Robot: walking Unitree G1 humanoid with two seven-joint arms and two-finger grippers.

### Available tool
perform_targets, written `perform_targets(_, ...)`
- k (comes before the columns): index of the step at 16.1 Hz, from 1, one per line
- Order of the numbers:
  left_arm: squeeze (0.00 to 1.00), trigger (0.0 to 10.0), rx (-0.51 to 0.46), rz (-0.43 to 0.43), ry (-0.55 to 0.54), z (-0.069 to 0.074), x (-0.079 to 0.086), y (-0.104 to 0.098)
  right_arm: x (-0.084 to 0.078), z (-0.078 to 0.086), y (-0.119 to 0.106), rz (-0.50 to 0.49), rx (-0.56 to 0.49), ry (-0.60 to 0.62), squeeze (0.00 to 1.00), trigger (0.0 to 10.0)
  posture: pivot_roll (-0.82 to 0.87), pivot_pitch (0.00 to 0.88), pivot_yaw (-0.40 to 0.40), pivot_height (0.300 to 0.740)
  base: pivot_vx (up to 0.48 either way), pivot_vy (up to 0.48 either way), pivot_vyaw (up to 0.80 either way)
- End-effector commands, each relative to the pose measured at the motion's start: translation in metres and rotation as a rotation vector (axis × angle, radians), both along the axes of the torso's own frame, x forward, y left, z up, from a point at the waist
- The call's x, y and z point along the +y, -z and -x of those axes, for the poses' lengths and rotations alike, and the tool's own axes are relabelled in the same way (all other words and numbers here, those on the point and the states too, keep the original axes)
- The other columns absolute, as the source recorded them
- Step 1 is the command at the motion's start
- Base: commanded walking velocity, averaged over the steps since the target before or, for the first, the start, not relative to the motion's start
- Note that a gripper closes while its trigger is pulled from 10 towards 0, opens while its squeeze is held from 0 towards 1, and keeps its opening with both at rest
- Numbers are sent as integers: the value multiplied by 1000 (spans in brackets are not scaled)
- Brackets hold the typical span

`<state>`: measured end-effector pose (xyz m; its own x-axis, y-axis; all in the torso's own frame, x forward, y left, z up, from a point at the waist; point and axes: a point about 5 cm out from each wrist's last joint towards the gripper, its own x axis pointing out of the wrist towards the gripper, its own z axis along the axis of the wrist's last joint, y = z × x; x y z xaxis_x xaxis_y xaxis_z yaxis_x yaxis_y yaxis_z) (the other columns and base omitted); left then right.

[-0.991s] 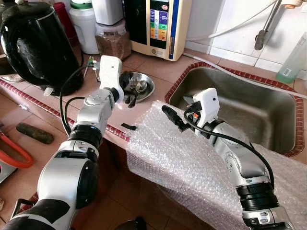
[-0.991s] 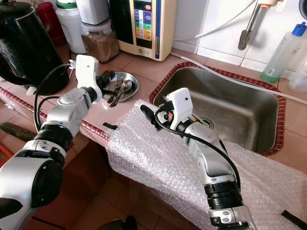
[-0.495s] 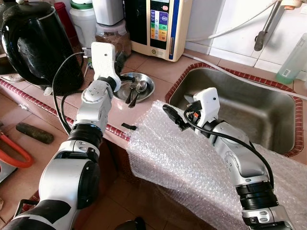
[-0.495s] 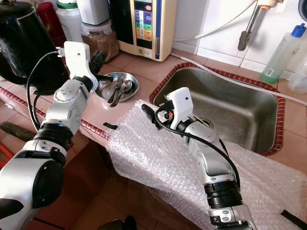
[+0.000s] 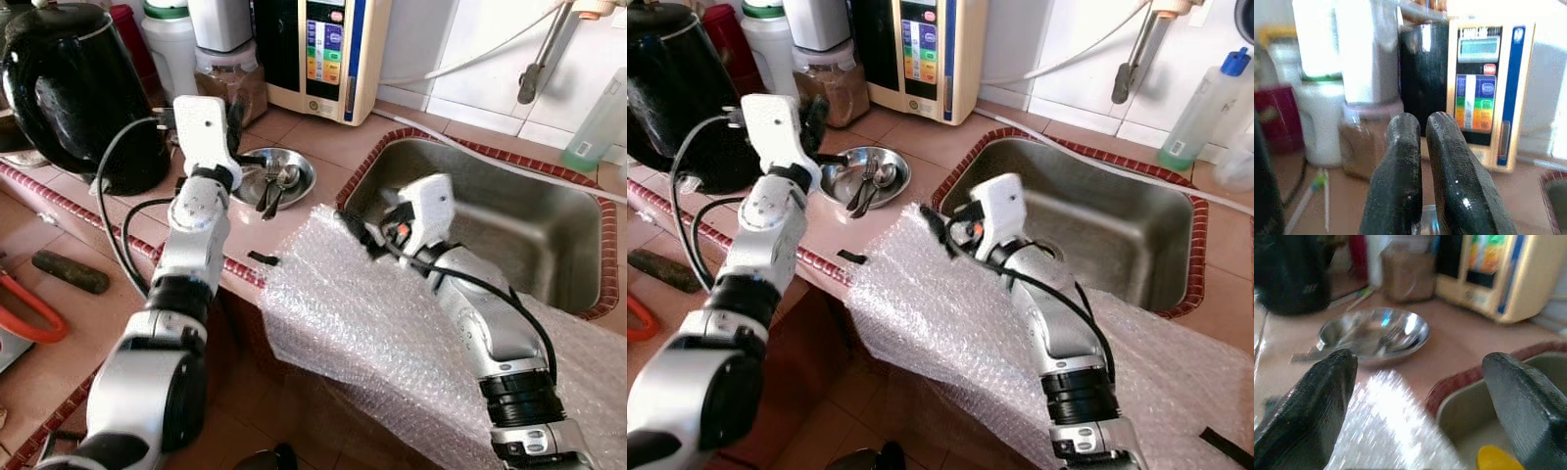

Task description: Kitchen organization

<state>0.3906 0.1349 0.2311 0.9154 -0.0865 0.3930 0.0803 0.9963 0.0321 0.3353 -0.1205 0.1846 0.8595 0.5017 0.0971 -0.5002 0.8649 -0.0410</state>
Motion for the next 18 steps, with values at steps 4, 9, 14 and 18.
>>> perform_targets(4,0,10000,-14,-31,10,12,-5,13,-16,-7,-25,-41,-105,110,0,10000,-100,58,22,740,0,0,0)
perform_targets(9,1000,10000,-5,-58,18,34,4,26,-24,-4,-32,-53,-138,146,0,10000,-95,63,27,740,0,0,0)
perform_targets(14,1000,10000,58,-60,-44,49,21,31,-23,1,-30,-64,-136,167,0,10000,-79,69,33,740,0,0,0)
perform_targets(18,1000,10000,164,11,-96,29,26,34,-11,4,-28,-56,-130,128,0,10000,-85,58,20,740,0,0,0)
